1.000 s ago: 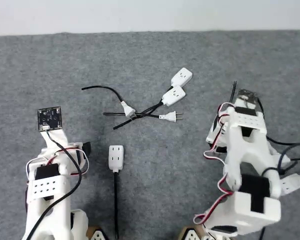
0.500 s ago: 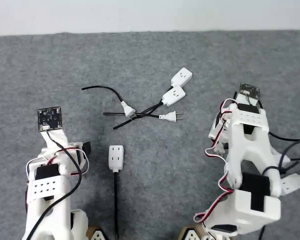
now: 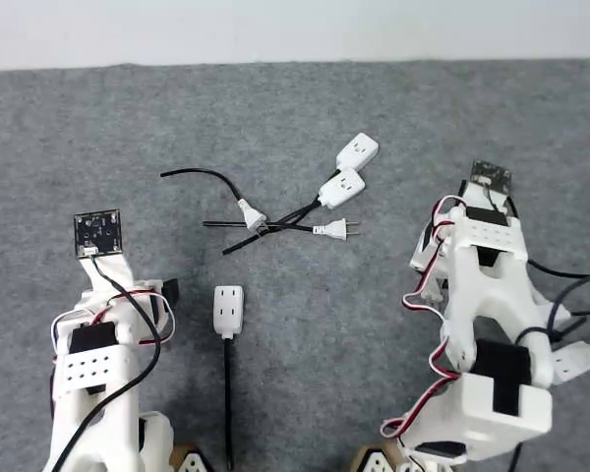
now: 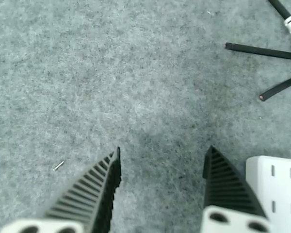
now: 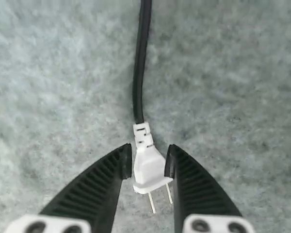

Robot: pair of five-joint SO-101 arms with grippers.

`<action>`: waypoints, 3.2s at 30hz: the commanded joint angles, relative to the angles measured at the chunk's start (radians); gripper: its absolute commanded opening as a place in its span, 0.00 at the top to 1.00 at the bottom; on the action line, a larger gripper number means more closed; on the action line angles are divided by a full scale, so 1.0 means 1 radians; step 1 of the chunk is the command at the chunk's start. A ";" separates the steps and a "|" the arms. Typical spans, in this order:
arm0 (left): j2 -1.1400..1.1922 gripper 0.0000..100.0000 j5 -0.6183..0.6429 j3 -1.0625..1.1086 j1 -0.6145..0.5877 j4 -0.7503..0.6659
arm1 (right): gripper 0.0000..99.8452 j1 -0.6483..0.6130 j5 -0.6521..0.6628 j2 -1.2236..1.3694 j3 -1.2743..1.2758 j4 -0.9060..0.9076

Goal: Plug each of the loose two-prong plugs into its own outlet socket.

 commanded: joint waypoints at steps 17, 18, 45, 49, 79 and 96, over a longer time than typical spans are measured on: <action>-0.011 0.74 -0.002 -0.008 0.003 -0.025 | 0.99 -0.018 0.038 0.317 -0.347 0.180; -0.011 0.74 -0.002 -0.008 0.003 -0.025 | 0.99 -0.018 0.041 0.315 -0.345 0.180; -0.011 0.77 0.057 -0.016 0.051 0.012 | 0.99 -0.116 0.265 -0.722 0.368 -0.064; -0.009 0.90 0.055 -0.027 0.051 0.011 | 0.99 -0.143 0.313 -0.909 0.384 -0.045; 0.359 0.99 -0.671 -0.245 0.219 0.293 | 0.99 -1.089 0.354 -1.196 0.572 -0.143; -0.110 0.99 -0.818 0.025 0.305 0.347 | 0.99 -1.007 0.282 -0.966 0.568 -0.325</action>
